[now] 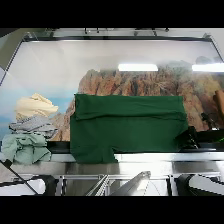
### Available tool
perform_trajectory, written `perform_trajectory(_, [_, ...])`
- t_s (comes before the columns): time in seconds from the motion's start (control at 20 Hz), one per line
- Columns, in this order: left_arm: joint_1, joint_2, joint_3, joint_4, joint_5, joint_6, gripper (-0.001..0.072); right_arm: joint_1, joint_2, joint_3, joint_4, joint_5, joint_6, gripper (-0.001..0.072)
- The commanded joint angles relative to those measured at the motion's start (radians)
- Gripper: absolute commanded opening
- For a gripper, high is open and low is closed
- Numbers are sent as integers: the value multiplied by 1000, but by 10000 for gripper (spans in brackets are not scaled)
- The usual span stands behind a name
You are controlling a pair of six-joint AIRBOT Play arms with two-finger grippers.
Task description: Fold the shirts.
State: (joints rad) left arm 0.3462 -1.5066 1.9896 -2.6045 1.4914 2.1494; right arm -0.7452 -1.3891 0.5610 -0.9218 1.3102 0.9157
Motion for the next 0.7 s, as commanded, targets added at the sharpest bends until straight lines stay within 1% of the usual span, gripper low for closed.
perform_trajectory(0.0, [-11, -17, 24, -4, 9, 27, 388, -1, 1, 0, 0, -72, 0, 223])
perform_trajectory(0.05, [-11, -17, 24, -4, 25, 29, 457, -1, 1, 0, 0, -72, 0, 223])
perform_trajectory(0.1, [-11, -17, 24, 10, 68, 44, 461, -1, 1, 0, 0, -72, 0, 223])
perform_trajectory(0.2, [-22, -16, 1, 36, 181, 42, 456, -1, 1, 0, 0, -74, 0, 223])
perform_trajectory(0.25, [-27, -3, -55, 26, 219, 41, 344, -1, 1, 0, 0, -82, 0, 223])
perform_trajectory(0.3, [-35, 22, -135, 19, 228, 42, 289, 0, 0, 0, 1, -84, 0, 223])
perform_trajectory(0.35, [-39, 54, -224, 19, 220, 50, 292, 0, 0, 0, 0, -84, 0, 223])
perform_trajectory(0.45, [-57, 134, -427, 20, 184, 95, 302, 0, 0, 0, 0, -82, 0, 223])
perform_trajectory(0.55, [-62, 226, -640, 20, 123, 113, 358, 0, 0, 0, 0, -82, 0, 223])
perform_trajectory(0.65, [-61, 317, -842, 21, 63, 113, 461, 0, 0, 0, 0, -82, 0, 223])
